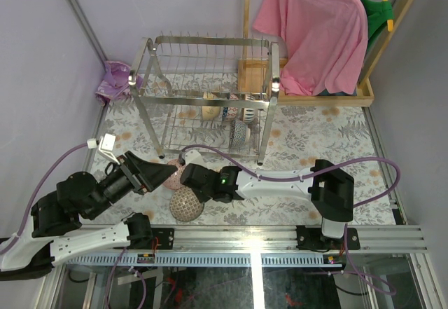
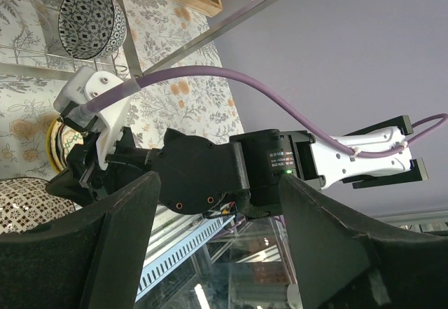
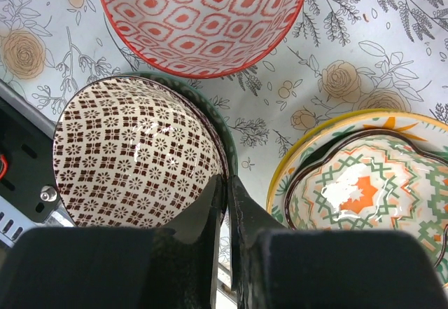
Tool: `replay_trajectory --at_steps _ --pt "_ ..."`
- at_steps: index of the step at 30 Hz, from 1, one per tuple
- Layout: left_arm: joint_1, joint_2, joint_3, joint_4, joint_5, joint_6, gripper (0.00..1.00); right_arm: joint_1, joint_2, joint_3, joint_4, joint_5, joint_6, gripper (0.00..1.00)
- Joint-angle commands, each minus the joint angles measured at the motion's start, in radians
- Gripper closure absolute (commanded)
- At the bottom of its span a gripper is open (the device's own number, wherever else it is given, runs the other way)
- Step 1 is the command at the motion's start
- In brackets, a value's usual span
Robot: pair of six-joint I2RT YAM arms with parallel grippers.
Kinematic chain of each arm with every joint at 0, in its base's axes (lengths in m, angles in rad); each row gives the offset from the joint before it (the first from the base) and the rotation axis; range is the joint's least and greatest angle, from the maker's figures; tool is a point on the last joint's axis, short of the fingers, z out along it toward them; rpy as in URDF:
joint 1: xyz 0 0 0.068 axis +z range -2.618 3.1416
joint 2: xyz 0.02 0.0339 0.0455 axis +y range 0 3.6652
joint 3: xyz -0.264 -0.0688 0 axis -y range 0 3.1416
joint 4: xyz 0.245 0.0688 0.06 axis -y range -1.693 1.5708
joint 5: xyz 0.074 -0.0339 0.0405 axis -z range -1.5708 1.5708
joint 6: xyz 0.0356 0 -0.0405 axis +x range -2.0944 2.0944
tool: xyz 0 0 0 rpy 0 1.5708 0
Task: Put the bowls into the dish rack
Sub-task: Pick up the bowl from the center of the board.
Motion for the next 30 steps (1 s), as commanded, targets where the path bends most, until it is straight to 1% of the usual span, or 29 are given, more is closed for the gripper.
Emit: replay_trajectory --at_steps 1,5,11,15,22,27,30 --pt "-0.005 -0.032 0.002 0.004 -0.030 0.010 0.31 0.008 -0.046 0.045 -0.027 0.029 -0.035 0.98" --pt "-0.006 -0.019 -0.001 -0.003 -0.027 0.010 0.29 0.008 -0.090 0.041 -0.011 0.029 -0.045 1.00" --pt "-0.006 0.038 -0.005 -0.071 -0.041 -0.017 0.29 0.008 -0.148 0.023 -0.006 0.032 -0.041 1.00" --pt "-0.006 0.042 -0.025 -0.101 -0.059 -0.043 0.29 0.008 -0.224 -0.003 0.015 0.034 -0.034 1.00" --pt "-0.006 0.053 -0.031 -0.172 -0.094 -0.079 0.30 0.006 -0.305 -0.022 -0.024 0.079 -0.036 1.00" --pt "-0.005 0.156 -0.045 -0.228 -0.096 -0.102 0.31 -0.004 -0.379 -0.058 -0.043 0.094 -0.039 1.00" --pt "-0.006 0.220 -0.050 -0.269 -0.099 -0.107 0.35 -0.009 -0.413 -0.073 -0.053 0.091 -0.039 1.00"
